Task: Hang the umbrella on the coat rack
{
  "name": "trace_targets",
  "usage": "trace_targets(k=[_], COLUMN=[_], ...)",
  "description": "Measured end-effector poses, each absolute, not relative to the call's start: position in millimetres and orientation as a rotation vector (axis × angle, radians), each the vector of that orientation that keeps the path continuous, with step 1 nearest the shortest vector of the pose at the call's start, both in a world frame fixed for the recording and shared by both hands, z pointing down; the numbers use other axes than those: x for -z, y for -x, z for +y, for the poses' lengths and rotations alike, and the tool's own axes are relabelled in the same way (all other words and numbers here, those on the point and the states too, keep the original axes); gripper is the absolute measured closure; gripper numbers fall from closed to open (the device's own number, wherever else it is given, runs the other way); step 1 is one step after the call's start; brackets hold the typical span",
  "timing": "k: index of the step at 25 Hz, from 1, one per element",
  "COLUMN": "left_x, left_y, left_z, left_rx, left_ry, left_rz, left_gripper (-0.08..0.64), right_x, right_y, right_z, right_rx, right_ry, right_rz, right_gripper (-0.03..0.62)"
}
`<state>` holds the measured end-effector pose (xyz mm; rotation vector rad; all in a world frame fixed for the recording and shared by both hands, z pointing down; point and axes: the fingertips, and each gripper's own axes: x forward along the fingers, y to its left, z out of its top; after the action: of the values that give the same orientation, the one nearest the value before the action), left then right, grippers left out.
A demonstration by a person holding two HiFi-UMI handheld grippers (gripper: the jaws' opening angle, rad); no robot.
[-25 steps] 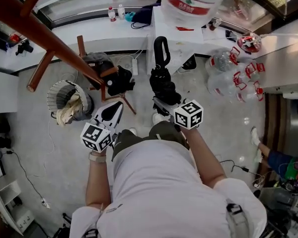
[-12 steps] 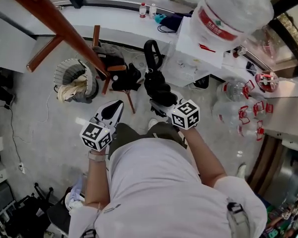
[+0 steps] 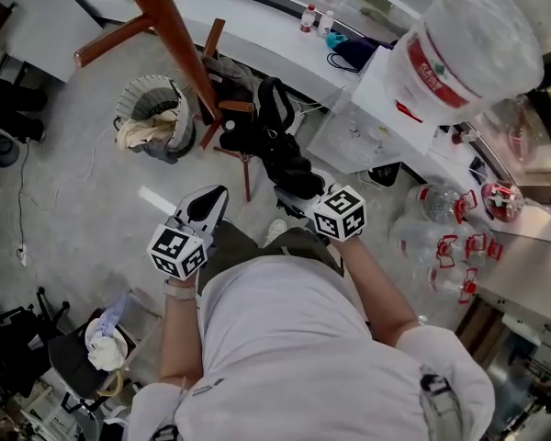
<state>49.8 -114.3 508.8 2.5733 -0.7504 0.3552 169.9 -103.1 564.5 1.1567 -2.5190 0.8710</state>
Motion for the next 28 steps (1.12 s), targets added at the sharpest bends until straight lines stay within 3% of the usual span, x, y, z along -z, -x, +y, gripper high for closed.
trace_targets(k=[28], left_x=[-521], left_y=[-26], left_z=[-88], left_rx=[-0.308], left_ry=[-2.478], left_rz=[-0.922], left_gripper=[0.558], right_x=[-585], right_y=[-139], right_z=[-96], right_rx=[-0.876], right_ry=[-0.945], right_rz=[-2.556], right_gripper=[0.316])
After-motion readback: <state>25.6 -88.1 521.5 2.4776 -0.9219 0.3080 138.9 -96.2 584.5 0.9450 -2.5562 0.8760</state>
